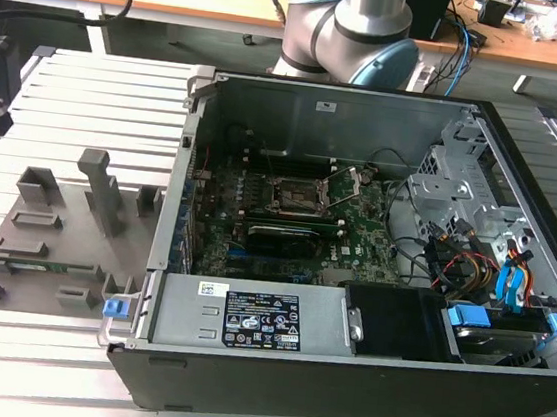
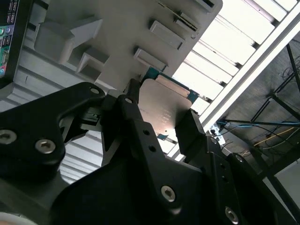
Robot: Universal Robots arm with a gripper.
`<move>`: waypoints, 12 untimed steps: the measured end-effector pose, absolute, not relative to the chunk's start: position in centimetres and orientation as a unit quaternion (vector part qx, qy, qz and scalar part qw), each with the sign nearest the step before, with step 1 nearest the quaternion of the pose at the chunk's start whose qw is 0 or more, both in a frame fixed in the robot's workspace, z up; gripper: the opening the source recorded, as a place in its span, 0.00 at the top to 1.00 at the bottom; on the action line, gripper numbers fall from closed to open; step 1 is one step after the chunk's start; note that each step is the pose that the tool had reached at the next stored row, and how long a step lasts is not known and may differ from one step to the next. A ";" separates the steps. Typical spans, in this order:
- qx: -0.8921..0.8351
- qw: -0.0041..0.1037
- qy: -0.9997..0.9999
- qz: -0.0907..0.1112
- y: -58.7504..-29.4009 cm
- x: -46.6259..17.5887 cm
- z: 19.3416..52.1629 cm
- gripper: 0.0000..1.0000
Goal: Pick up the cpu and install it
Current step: 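Pick up the cpu and move it towards the insertion slot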
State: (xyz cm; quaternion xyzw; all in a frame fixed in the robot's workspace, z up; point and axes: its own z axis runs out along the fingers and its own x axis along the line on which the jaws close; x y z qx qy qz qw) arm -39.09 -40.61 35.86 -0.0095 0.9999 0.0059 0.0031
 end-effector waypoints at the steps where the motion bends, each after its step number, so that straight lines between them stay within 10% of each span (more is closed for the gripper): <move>1: -0.009 0.003 1.000 0.006 -40.5 -39.1 35.9 0.45; 12: -0.009 0.003 1.000 0.011 -38.2 -39.0 38.1 0.45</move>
